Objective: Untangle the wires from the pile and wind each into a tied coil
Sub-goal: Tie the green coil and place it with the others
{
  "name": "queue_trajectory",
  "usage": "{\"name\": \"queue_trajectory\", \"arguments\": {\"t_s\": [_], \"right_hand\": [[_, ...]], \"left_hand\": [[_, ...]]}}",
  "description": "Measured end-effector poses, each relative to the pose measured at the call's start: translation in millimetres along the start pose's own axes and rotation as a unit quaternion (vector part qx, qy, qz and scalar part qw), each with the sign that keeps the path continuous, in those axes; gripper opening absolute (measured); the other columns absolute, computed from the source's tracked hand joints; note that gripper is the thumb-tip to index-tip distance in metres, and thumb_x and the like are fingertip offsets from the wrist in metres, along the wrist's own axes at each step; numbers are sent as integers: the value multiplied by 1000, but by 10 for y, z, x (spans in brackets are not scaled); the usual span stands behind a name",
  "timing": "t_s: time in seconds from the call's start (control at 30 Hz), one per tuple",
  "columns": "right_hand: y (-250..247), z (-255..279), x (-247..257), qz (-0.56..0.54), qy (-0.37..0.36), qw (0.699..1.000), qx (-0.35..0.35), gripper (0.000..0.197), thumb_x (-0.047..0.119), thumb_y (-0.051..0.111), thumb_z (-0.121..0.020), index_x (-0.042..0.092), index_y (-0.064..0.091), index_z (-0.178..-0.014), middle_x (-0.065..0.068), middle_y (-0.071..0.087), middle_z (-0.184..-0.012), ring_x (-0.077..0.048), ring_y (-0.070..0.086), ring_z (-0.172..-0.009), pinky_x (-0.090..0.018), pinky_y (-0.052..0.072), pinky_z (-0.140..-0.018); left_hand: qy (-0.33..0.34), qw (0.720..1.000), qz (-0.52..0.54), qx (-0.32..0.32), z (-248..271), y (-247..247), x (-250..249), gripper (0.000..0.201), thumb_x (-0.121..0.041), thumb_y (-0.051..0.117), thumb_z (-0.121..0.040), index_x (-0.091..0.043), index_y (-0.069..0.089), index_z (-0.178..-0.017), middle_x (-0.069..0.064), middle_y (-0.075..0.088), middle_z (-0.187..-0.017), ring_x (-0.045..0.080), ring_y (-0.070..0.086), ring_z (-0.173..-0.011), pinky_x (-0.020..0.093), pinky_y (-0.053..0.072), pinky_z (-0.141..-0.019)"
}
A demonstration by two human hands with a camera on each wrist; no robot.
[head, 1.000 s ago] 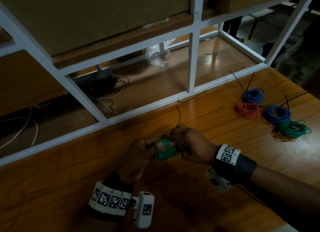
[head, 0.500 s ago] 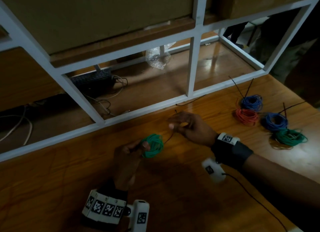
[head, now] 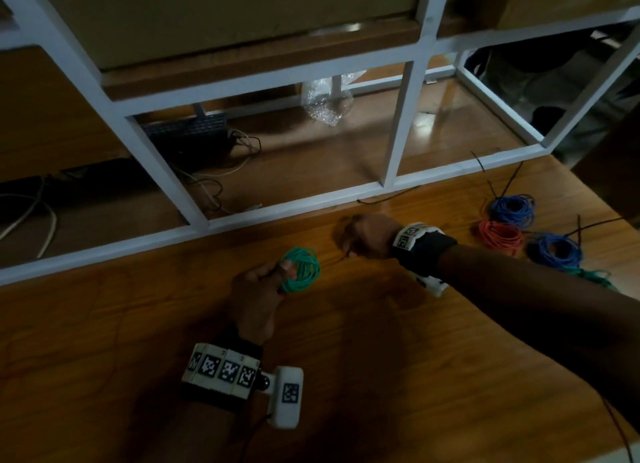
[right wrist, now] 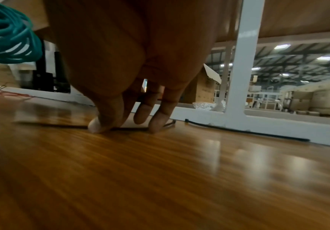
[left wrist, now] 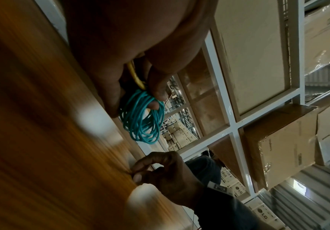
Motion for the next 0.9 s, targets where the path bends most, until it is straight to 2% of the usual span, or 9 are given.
{"name": "queue_trajectory", "arguments": {"t_s": [0.07,0.13,0.23,0.37,0.43,0.53,0.6,0.8,0.9], "right_hand": [[25,31,48,41,-16,999,8,8,24,65,-95,25,71,-101,-1,68,-110,-25,64,-104,-33,52,-81],[37,137,110,76,-23,997,-15,8,31,63,-93,25,67,-98,-1,68,-101,-25,61,-100,-37,52,-80],[16,434,297,63,-32,987,-147,16,33,62,-91,24,71,-100,0,68,-97,-28,59,-94,-42,49,-82],[-9,895,803,42,-80,956,-278,24,34,52,-93,22,73,-95,0,69,-92,-25,63,-78,-38,51,-71],[44,1004,998,14,-85,953,-289,27,35,51,-96,20,73,-98,-1,69,-95,-25,66,-67,-37,55,-59],[121,1031,1162,35,-67,956,-284,32,38,47,-97,20,73,-96,-1,67,-96,-26,63,-56,-38,54,-47],[136,1031,1233,53,-53,957,-279,36,40,44,-96,19,72,-93,-1,65,-93,-27,61,-54,-37,52,-45],[45,1168,1477,89,-31,944,-316,37,39,42,-93,16,71,-89,-4,63,-87,-27,57,-46,-31,44,-36],[51,1202,1597,98,-29,935,-339,34,37,46,-94,12,70,-94,-7,64,-89,-28,58,-45,-32,46,-35]], "left_hand": [[-2,1000,-1,0,-2,-43,36,8,-13,65,-92,-12,72,-89,6,74,-100,18,70,-95,29,57,-71],[-8,1000,-1,-12,-15,-89,71,7,-15,66,-92,-14,73,-92,5,75,-101,17,70,-95,32,58,-75],[-5,999,1,-42,-50,-134,97,6,-18,69,-90,-17,74,-93,5,75,-100,18,70,-96,40,58,-84],[3,996,25,-83,-2,-158,106,14,-16,72,-87,-16,71,-101,4,73,-101,16,69,-92,35,57,-80],[4,995,25,-94,46,-141,132,29,-17,74,-85,-9,70,-114,7,73,-107,18,69,-96,37,58,-84],[15,995,32,-91,153,-92,122,29,-16,74,-86,-8,69,-114,4,73,-102,14,68,-91,32,57,-78],[22,996,36,-74,228,-63,115,28,-16,72,-87,-9,69,-114,2,72,-100,14,68,-92,30,57,-76],[40,999,24,-15,424,-67,145,20,-21,71,-88,-10,74,-105,9,74,-106,25,70,-103,46,57,-90],[32,999,33,10,526,-20,175,29,-20,72,-87,-8,68,-114,12,71,-113,27,67,-107,36,59,-81]]}}
Point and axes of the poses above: each hand's wrist, its own z-axis away from the middle knuckle, its own y-axis out of the palm, x = y × z, the point moved 2 cm from there along -z, towards the middle knuckle
